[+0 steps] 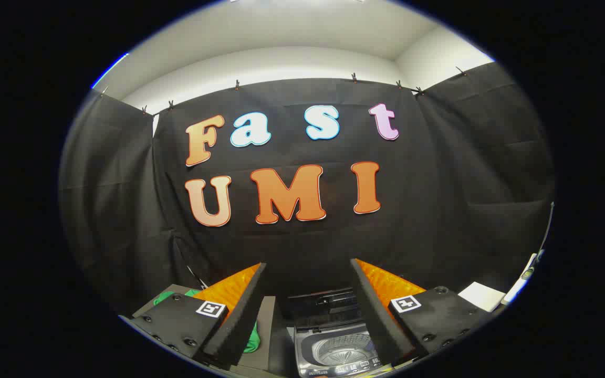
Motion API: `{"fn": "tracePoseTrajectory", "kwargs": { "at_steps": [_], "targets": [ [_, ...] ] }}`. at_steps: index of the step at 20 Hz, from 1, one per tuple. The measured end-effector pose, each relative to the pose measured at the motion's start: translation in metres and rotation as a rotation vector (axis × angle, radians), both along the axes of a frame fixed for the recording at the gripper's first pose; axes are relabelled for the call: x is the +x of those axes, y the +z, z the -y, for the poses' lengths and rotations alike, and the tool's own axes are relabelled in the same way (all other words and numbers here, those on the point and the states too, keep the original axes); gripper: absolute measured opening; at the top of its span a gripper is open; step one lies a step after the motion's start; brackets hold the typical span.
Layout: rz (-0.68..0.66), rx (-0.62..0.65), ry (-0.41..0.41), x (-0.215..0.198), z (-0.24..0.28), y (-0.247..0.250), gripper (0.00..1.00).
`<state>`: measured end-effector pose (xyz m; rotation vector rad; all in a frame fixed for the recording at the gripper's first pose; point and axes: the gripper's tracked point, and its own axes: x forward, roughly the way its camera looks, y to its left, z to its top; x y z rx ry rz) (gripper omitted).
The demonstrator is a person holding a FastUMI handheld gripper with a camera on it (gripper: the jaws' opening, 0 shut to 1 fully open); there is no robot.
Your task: Put the clothes into the washing machine and then close the washing machine lid.
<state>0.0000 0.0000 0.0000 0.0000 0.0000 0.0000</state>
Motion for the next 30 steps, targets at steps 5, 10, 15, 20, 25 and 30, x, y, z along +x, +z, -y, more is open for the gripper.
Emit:
{"fn": "tracePoseTrajectory", "kwargs": {
  "at_steps": [5, 10, 15, 20, 25, 30],
  "targets": [
    [0.005, -0.003, -0.012, -0.002, 0.002, 0.001, 0.98],
    [-0.003, 0.004, -0.021, -0.002, 0.005, -0.003, 0.98],
    [-0.012, 0.012, -0.020, -0.004, 0.002, -0.008, 0.99],
    [-0.015, -0.001, -0.002, -0.003, -0.013, -0.008, 0.99],
    [-0.045, -0.013, 0.044, 0.004, -0.042, -0.023, 0.98],
    [-0.109, -0.018, 0.114, 0.015, -0.086, -0.053, 0.98]
  ]
}}
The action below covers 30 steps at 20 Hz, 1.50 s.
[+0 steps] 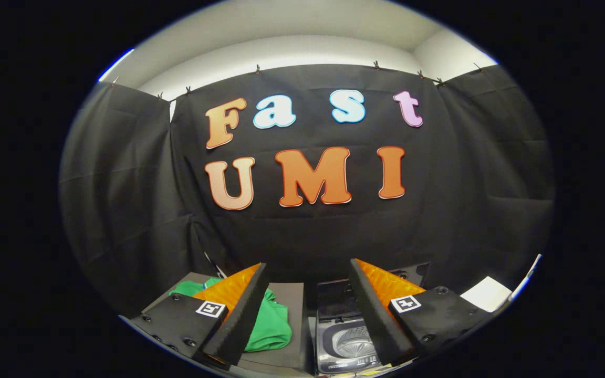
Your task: Put the clothes into the washing machine and then close the washing machine lid.
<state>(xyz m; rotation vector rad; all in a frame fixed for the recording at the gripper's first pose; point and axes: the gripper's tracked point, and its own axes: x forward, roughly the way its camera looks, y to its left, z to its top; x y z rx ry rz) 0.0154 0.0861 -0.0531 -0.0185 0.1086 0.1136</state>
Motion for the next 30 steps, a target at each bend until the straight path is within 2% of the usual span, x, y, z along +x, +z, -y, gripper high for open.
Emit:
{"fn": "tracePoseTrajectory", "kwargs": {
  "at_steps": [9, 16, 25, 28, 30],
  "targets": [
    [-0.173, 0.005, 0.164, 0.017, -0.100, -0.083, 0.99],
    [-0.333, -0.054, 0.240, 0.020, -0.147, -0.149, 0.99],
    [-0.492, -0.187, 0.248, 0.017, -0.159, -0.211, 0.99],
    [-0.524, -0.194, 0.256, 0.017, -0.162, -0.225, 0.99],
    [-0.555, -0.140, 0.258, 0.016, -0.163, -0.230, 0.97]
  ]
}}
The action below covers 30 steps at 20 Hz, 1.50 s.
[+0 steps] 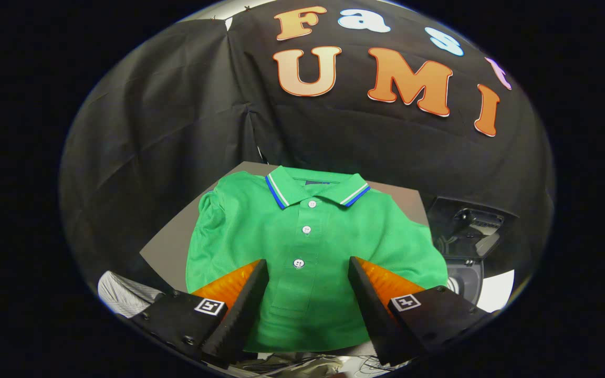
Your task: Put the clothes into the washing machine and then close the washing machine lid.
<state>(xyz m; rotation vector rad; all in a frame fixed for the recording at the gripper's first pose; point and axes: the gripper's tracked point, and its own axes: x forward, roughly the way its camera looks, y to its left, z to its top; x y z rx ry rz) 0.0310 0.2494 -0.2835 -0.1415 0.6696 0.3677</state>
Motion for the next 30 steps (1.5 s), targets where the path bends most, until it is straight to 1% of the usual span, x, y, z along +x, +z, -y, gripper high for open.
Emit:
{"fn": "tracePoseTrajectory", "kwargs": {
  "at_steps": [2, 3, 6, 8, 9, 10, 11, 12, 14, 16, 17, 18, 20, 24, 28, 30],
  "targets": [
    [-0.017, 0.062, -0.026, 0.003, -0.001, 0.000, 0.91],
    [-0.021, 0.069, -0.013, 0.004, -0.001, 0.000, 0.89],
    [-0.024, 0.069, 0.042, 0.001, -0.007, -0.001, 0.66],
    [-0.032, 0.100, 0.037, 0.000, -0.012, -0.001, 0.51],
    [-0.035, 0.105, 0.035, 0.001, -0.013, -0.002, 0.38],
    [-0.044, 0.113, 0.036, 0.001, -0.012, -0.003, 0.38],
    [-0.052, 0.139, 0.023, 0.004, -0.013, -0.002, 0.26],
    [-0.055, 0.148, 0.037, 0.002, -0.013, 0.000, 0.23],
    [-0.055, 0.178, 0.037, 0.001, -0.013, 0.002, 0.17],
    [-0.048, 0.175, 0.056, 0.001, -0.013, 0.004, 0.17],
    [-0.031, 0.183, 0.031, 0.005, -0.012, 0.005, 0.13],
    [-0.016, 0.192, 0.024, 0.000, -0.009, 0.009, 0.08],
    [0.006, 0.186, 0.017, -0.001, -0.008, 0.010, 0.08],
    [0.038, 0.180, 0.049, -0.003, -0.008, 0.031, 0.08],
    [0.108, 0.213, 0.060, -0.005, 0.005, 0.080, 0.08],
    [0.148, 0.270, 0.053, -0.006, 0.013, 0.109, 0.08]
  ]
}}
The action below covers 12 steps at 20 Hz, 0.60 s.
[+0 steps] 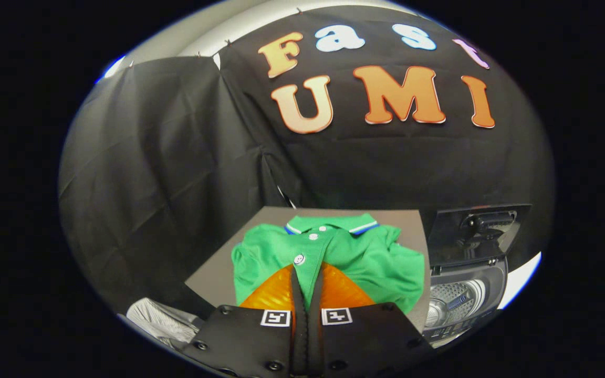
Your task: Put the clothes into the washing machine and then close the washing machine lid.
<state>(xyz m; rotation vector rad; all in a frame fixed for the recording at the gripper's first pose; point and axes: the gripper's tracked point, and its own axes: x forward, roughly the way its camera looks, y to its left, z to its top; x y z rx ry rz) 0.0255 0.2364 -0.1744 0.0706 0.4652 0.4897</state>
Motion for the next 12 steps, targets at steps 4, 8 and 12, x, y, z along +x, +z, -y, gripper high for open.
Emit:
{"fn": "tracePoseTrajectory", "kwargs": {
  "at_steps": [4, 8, 12],
  "targets": [
    [0.087, 0.026, -0.048, 0.005, 0.037, 0.051, 0.08],
    [0.162, 0.036, -0.117, 0.012, 0.080, 0.090, 0.08],
    [0.216, 0.040, -0.202, 0.017, 0.139, 0.118, 0.08]
  ]
}}
